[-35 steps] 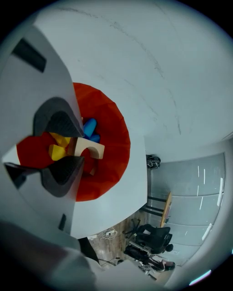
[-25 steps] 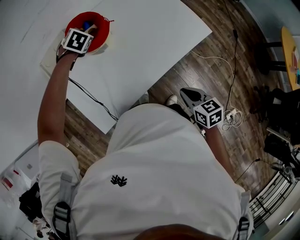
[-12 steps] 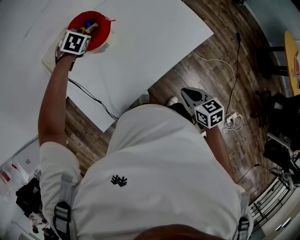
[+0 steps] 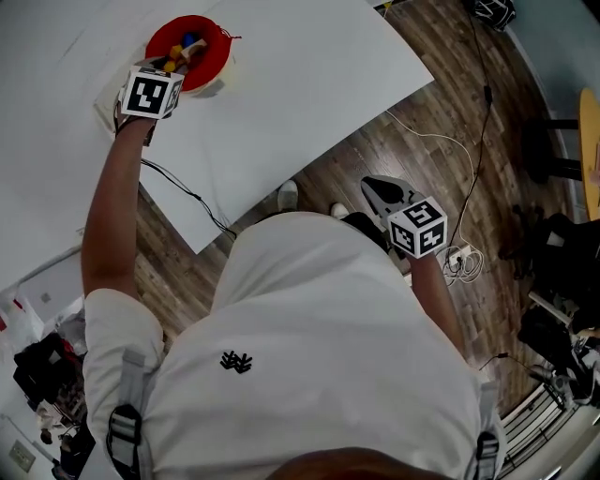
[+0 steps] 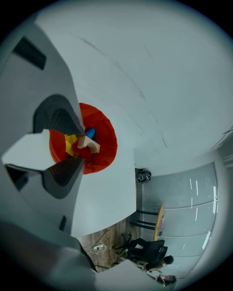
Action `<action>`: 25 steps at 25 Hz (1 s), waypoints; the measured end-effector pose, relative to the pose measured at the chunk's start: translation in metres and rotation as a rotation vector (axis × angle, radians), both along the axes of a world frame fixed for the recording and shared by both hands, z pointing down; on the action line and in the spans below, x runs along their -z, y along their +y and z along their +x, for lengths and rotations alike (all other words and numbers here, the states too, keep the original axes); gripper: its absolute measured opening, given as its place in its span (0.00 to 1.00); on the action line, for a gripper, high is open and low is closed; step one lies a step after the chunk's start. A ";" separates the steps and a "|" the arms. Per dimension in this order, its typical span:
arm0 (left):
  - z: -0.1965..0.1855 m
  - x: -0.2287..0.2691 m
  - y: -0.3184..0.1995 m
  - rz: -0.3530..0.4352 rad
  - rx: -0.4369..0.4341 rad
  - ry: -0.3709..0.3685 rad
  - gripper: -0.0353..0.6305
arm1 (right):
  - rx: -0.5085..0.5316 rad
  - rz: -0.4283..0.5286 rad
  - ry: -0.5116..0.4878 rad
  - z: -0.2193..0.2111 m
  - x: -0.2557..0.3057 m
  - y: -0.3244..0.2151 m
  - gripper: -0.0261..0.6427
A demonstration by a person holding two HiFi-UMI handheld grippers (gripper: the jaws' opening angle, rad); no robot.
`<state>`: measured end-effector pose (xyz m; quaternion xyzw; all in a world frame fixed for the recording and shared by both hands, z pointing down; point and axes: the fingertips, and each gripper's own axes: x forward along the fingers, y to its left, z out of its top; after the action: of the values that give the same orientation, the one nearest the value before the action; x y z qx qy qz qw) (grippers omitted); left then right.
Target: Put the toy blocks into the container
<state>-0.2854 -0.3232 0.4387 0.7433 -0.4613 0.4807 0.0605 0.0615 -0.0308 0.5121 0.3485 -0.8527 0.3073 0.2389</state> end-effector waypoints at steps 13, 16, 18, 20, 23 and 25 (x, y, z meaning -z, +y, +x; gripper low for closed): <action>0.101 0.020 0.158 0.197 0.094 0.336 0.06 | 0.231 0.132 -0.081 0.030 0.017 -0.003 0.06; 0.156 0.015 0.211 0.168 0.032 0.480 0.06 | 0.292 0.180 -0.128 0.031 0.028 0.003 0.05; 0.191 0.009 0.244 0.137 0.016 0.576 0.06 | 0.327 0.207 -0.144 0.032 0.033 0.008 0.05; 0.219 0.005 0.272 0.119 0.020 0.649 0.06 | 0.365 0.223 -0.145 0.032 0.035 0.014 0.05; 0.249 -0.001 0.307 0.111 0.045 0.692 0.06 | 0.420 0.238 -0.154 0.034 0.037 0.024 0.05; 0.265 -0.007 0.325 0.100 0.058 0.701 0.06 | 0.444 0.252 -0.164 0.037 0.039 0.030 0.05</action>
<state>-0.0202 0.0015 0.4457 0.8517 -0.4565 0.1713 0.1922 0.0983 -0.0011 0.4728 0.1538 -0.9562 0.1661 0.1854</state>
